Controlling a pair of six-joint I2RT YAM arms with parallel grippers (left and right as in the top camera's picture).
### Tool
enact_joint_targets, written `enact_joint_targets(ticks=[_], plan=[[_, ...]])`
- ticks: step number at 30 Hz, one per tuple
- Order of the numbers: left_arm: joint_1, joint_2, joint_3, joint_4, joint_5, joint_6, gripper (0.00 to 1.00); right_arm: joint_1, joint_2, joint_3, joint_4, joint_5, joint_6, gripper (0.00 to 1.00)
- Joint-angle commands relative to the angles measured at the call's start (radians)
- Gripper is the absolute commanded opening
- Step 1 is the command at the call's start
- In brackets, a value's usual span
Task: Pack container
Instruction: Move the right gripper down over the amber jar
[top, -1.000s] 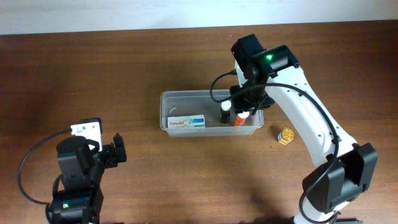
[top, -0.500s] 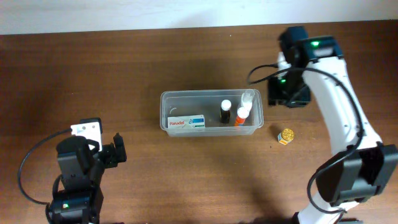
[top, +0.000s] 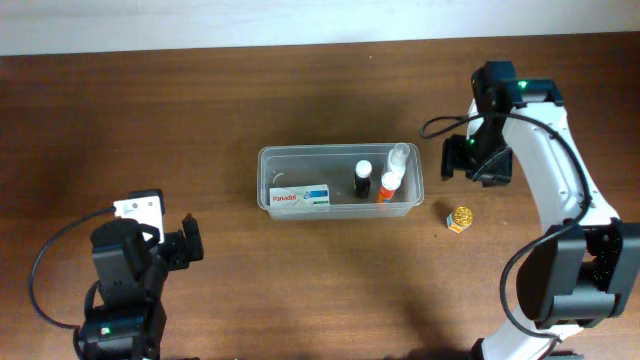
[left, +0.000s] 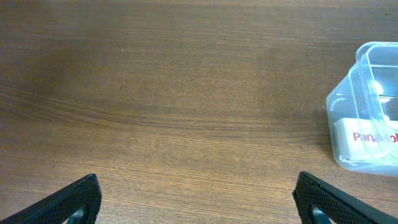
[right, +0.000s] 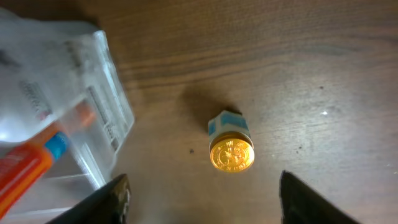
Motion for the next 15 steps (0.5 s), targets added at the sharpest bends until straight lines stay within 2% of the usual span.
enact_joint_targets(ticks=[1,3,15], plan=[[-0.002,0.001,-0.001,0.002,-0.007,0.019,1.00,-0.014,0.000,-0.076,0.048,0.023,0.005,0.74],[-0.002,0.001,-0.001,0.002,-0.007,0.019,0.99,-0.024,0.000,-0.120,0.084,0.023,0.008,0.80],[-0.002,0.001,-0.001,0.002,-0.007,0.019,0.99,-0.112,0.002,-0.255,0.159,0.022,0.006,0.81]])
